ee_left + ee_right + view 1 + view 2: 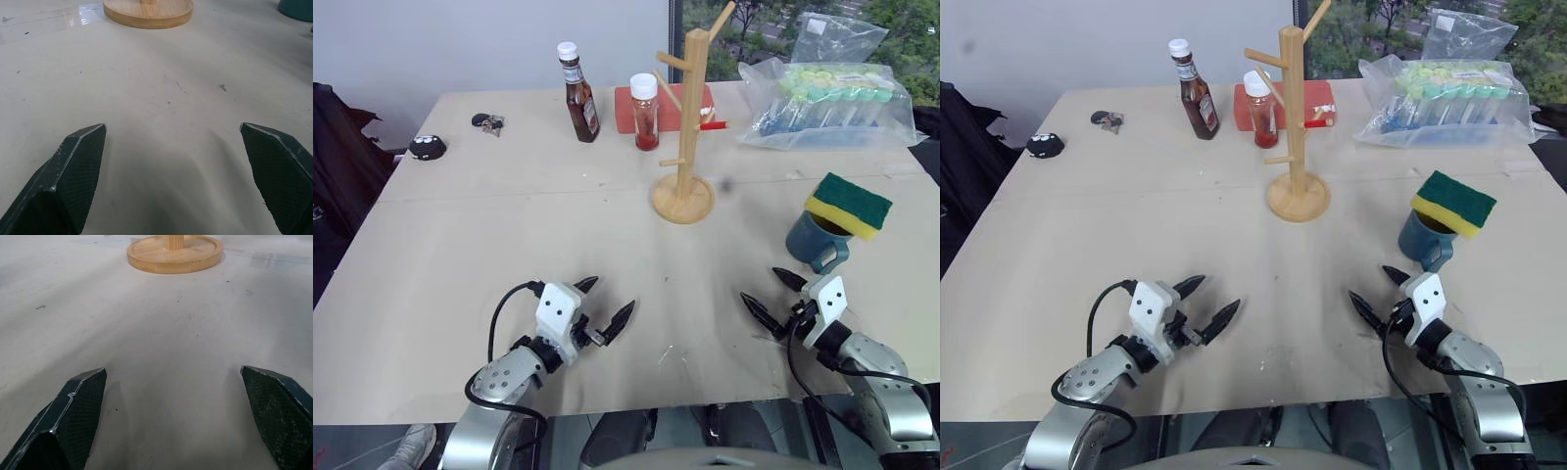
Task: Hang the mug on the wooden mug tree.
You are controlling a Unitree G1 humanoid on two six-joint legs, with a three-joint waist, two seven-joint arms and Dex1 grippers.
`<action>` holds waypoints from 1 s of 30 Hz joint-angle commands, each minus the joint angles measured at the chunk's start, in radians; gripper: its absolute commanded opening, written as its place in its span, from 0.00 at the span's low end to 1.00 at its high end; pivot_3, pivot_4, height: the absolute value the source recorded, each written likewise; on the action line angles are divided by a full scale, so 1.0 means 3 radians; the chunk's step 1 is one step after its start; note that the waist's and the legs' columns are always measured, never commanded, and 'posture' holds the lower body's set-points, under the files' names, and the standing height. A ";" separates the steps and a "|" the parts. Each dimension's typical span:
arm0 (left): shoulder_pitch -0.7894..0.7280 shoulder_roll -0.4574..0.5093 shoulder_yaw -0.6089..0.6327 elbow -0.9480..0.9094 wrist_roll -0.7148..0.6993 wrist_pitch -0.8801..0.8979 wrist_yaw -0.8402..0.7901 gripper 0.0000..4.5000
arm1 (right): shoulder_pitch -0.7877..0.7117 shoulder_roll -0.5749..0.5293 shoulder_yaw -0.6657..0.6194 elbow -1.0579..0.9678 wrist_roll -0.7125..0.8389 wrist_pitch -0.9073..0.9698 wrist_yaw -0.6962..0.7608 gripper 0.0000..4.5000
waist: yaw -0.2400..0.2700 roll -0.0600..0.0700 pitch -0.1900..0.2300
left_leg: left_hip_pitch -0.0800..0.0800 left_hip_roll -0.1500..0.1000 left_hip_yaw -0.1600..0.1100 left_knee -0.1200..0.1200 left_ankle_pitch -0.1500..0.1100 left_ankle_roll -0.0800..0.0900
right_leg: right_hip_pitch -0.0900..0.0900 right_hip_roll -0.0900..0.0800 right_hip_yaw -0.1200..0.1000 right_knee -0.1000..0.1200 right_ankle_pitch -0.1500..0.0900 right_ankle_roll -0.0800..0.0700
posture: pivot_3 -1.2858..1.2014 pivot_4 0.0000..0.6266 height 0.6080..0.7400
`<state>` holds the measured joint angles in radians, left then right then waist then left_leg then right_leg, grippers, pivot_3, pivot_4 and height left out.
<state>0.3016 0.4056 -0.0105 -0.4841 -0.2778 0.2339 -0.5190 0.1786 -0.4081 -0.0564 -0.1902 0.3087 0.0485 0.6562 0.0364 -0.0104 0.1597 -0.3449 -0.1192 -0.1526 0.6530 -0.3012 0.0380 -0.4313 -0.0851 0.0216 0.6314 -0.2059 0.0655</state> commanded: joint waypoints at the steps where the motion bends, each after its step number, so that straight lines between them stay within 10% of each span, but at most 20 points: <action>1: -0.0031 -0.0004 -0.0005 -0.0047 -0.0002 -0.0056 -0.0011 1.00 | -0.0007 0.0001 -0.0024 -0.0019 -0.0005 -0.0060 -0.0003 0.99 | 0.0001 0.0000 0.0000 | 0.0000 0.0000 0.0000 0.0000 0.0000 0.0000 | 0.0000 0.0000 0.0000 0.0000 0.0000 0.0000 | 0.52 0.24 1.00; 30: -0.0278 0.0073 -0.0011 -0.0120 -0.0107 0.0081 -0.0154 1.00 | -0.0104 -0.0180 -0.0102 -0.0466 0.0250 0.0098 0.0203 0.99 | 0.0001 0.0000 0.0000 | 0.0000 0.0000 0.0001 0.0001 0.0000 0.0000 | 0.0000 0.0000 0.0000 0.0001 0.0002 -0.0003 | 0.52 0.24 1.00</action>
<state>0.2391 0.4131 -0.0115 -0.4801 -0.2946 0.2584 -0.5458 0.1664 -0.4405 -0.0565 -0.2483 0.3433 0.0636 0.6993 0.0365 -0.0104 0.1597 -0.3449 -0.1192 -0.1525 0.6536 -0.3011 0.0380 -0.4314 -0.0850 0.0216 0.6317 -0.2052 0.0647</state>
